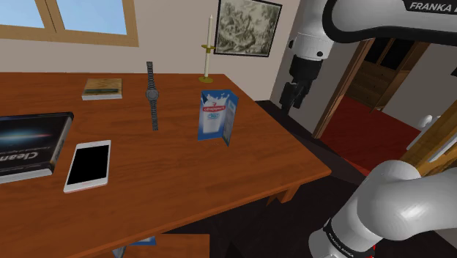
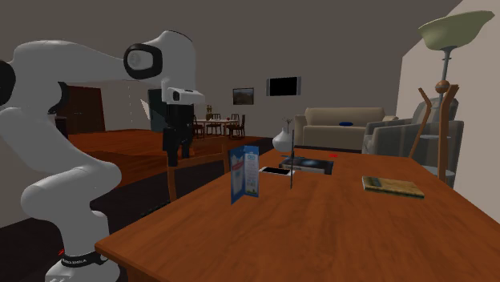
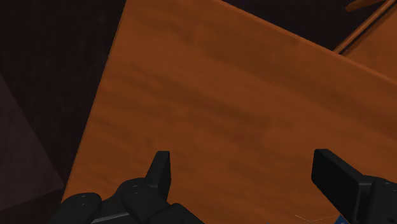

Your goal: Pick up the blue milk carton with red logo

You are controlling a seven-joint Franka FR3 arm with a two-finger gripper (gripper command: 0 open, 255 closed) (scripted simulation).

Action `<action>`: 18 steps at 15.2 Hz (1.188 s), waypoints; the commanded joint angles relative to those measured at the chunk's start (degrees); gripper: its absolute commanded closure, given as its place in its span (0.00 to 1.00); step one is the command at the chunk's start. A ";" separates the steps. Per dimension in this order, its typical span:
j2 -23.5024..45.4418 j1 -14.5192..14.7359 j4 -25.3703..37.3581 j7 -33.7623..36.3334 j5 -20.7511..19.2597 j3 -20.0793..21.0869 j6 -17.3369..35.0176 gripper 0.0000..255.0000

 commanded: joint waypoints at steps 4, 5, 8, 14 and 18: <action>6.72 2.77 4.79 -7.85 -0.65 -0.99 2.37 0.00; 8.86 3.68 6.47 -10.43 -0.76 -1.23 2.97 0.00; 15.02 6.31 11.72 -18.10 -0.83 -1.59 4.30 0.00; 25.93 11.16 22.68 -32.85 -0.26 -1.06 5.04 0.00; 30.43 13.26 27.10 -39.71 0.15 -0.19 5.45 0.00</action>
